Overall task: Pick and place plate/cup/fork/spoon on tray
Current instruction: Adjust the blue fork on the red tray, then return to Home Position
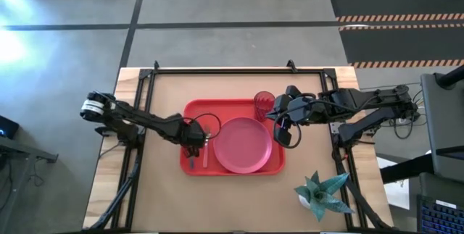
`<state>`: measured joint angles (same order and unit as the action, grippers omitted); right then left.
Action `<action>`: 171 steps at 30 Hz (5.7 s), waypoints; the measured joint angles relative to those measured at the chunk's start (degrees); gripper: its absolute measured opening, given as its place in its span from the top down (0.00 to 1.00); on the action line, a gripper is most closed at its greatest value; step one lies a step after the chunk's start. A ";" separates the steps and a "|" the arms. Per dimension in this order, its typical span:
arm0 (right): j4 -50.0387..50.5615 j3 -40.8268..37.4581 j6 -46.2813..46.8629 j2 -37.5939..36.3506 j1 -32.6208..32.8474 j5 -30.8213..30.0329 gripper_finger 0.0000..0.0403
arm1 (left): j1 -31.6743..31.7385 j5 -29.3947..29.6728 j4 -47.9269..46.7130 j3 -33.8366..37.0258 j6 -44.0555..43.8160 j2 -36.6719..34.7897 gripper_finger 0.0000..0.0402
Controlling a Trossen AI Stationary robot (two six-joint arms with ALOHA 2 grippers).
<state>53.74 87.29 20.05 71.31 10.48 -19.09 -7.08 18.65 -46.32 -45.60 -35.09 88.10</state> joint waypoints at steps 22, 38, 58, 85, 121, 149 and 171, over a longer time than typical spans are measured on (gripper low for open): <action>0.02 0.00 -0.09 0.00 0.00 0.17 0.98 | 0.98 0.42 6.79 -1.44 2.92 1.71 1.00; -4.82 2.28 -12.14 -2.20 0.00 2.60 0.98 | 1.08 14.69 2.08 -13.99 12.74 -25.29 1.00; -4.79 4.26 -16.06 -13.51 0.00 4.52 0.98 | 1.08 21.97 -1.72 -7.02 12.99 -46.06 1.00; -33.72 -24.26 -16.65 -35.63 -0.02 20.50 0.98 | 1.05 13.95 -6.99 -7.43 13.53 -66.23 1.00; -87.42 -65.64 -4.52 -47.11 0.00 30.22 0.98 | 1.05 -30.38 19.39 14.31 13.12 -88.05 1.00; -96.59 -73.09 0.38 -47.25 0.00 31.52 0.98 | 0.83 -36.62 63.24 42.26 6.73 -88.14 1.00; -111.66 -86.30 4.23 -47.85 0.00 33.54 0.98 | 0.60 -37.91 63.73 45.18 5.46 -88.01 1.00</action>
<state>-57.93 0.99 24.28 23.46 10.48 14.45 -6.48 -19.27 17.41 -0.43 -29.63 0.10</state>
